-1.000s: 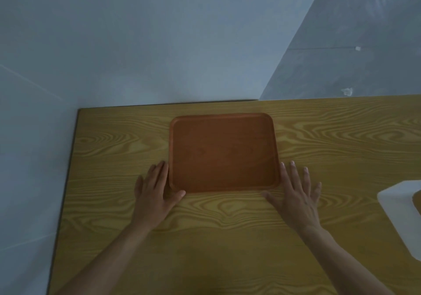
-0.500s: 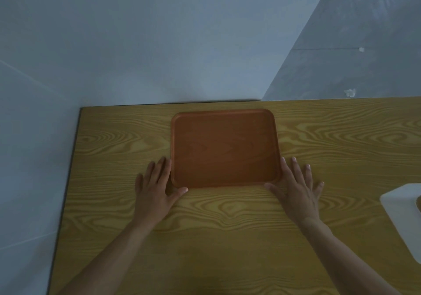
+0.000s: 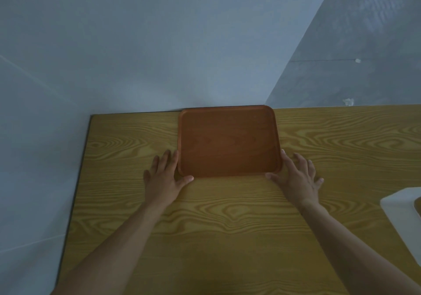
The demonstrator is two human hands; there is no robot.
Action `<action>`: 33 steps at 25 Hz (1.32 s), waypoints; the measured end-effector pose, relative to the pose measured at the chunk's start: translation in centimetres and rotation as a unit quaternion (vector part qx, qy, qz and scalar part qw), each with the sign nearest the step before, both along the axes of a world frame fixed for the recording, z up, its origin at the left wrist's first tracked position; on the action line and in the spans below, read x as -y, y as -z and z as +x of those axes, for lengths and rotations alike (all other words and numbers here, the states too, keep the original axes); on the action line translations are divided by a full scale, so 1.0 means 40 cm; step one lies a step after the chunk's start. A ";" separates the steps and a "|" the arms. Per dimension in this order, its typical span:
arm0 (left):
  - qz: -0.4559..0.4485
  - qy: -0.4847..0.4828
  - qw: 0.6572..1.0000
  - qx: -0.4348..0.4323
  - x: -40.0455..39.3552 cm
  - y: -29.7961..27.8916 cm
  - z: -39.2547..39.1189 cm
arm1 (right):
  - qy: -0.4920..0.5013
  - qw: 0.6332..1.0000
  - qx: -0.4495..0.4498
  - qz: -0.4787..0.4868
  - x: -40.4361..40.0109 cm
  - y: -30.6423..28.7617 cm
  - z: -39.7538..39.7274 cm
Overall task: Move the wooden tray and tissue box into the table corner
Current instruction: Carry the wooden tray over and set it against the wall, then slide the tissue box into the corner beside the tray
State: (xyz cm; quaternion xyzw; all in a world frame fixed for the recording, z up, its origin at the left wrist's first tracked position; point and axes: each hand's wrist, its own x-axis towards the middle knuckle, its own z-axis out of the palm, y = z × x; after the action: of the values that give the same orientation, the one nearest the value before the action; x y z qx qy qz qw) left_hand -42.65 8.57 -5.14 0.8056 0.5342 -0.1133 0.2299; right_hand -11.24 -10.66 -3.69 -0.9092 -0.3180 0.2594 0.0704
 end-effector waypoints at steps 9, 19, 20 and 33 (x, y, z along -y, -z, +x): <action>-0.049 -0.009 0.998 -0.039 -0.013 -0.071 0.042 | -0.008 0.999 0.004 -0.047 -0.011 -0.039 -0.018; -0.183 -0.025 0.978 0.099 0.032 -0.169 0.056 | -0.043 0.995 0.044 -0.076 0.192 -0.155 -0.085; -0.194 0.002 0.977 0.093 0.047 -0.182 0.068 | -0.044 0.995 0.042 -0.076 0.219 -0.175 -0.083; -0.114 0.415 0.894 -0.123 0.491 -0.339 0.403 | 0.014 0.996 0.042 -0.078 0.821 -0.375 -0.038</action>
State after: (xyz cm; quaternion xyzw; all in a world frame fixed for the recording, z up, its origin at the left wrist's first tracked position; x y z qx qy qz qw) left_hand -26.54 -11.07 8.44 0.9018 0.1587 -0.3570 0.1844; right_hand -12.76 -43.52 11.30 -0.9262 -0.2869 0.2443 -0.0105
